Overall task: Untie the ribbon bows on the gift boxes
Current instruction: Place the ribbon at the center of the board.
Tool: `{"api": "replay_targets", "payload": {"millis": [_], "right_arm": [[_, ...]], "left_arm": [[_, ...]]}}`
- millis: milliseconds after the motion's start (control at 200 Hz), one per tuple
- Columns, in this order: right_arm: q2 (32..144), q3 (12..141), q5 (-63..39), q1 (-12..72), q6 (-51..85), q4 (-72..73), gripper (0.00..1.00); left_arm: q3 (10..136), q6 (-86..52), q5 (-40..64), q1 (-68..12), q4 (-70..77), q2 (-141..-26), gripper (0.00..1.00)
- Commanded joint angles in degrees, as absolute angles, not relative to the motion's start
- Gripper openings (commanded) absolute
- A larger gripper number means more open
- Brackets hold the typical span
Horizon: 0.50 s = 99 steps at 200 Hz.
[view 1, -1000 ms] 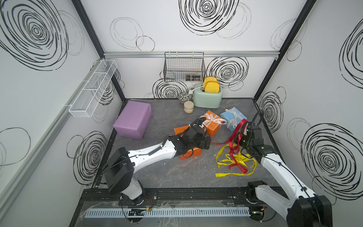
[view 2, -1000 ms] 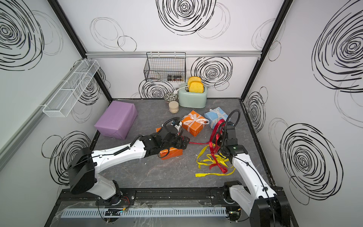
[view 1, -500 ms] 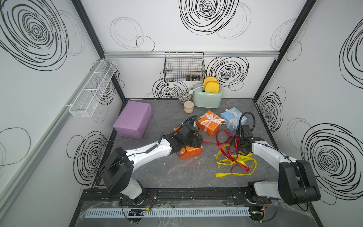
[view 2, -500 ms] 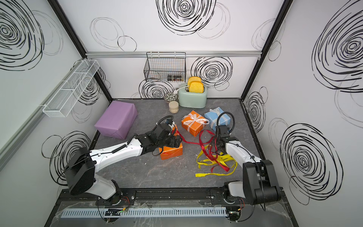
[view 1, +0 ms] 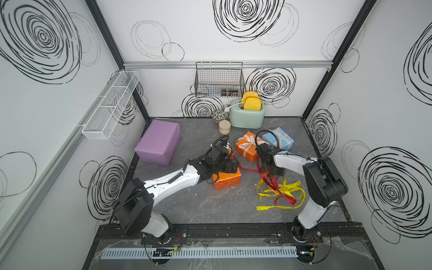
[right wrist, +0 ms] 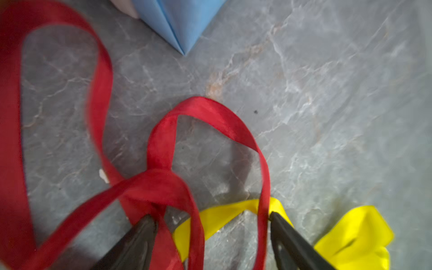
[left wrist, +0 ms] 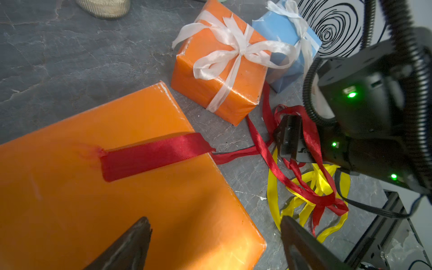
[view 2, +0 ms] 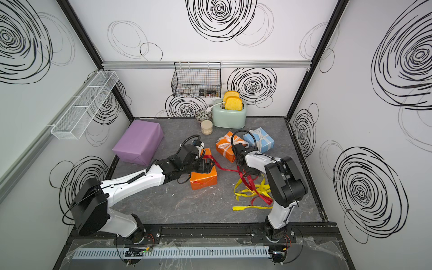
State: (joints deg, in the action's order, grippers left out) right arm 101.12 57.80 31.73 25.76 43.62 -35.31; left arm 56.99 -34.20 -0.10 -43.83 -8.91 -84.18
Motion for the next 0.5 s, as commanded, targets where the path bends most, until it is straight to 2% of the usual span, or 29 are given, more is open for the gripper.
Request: {"api": "replay_targets", "payload": {"millis": [0,135,370,490], "right_arm": [[102.9,59.4,38.9,27.6,45.1,-43.0,0.81],[98.9,59.5,37.9,28.6,40.4,-40.6,0.82],[89.1,55.7,26.7,26.8,35.0,-32.7,0.86],[87.8,55.8,26.4,25.8,34.3,-33.5,0.87]], "left_arm": [[55.8,-35.6,1.7,-43.3,-5.2,-82.0,0.89],[54.0,-37.4,7.4,-43.2,-0.1,-81.5,0.87],[49.2,-45.9,19.6,-44.0,17.0,-79.6,0.84],[50.6,-52.5,21.0,-47.1,22.4,-82.4,0.82]]}}
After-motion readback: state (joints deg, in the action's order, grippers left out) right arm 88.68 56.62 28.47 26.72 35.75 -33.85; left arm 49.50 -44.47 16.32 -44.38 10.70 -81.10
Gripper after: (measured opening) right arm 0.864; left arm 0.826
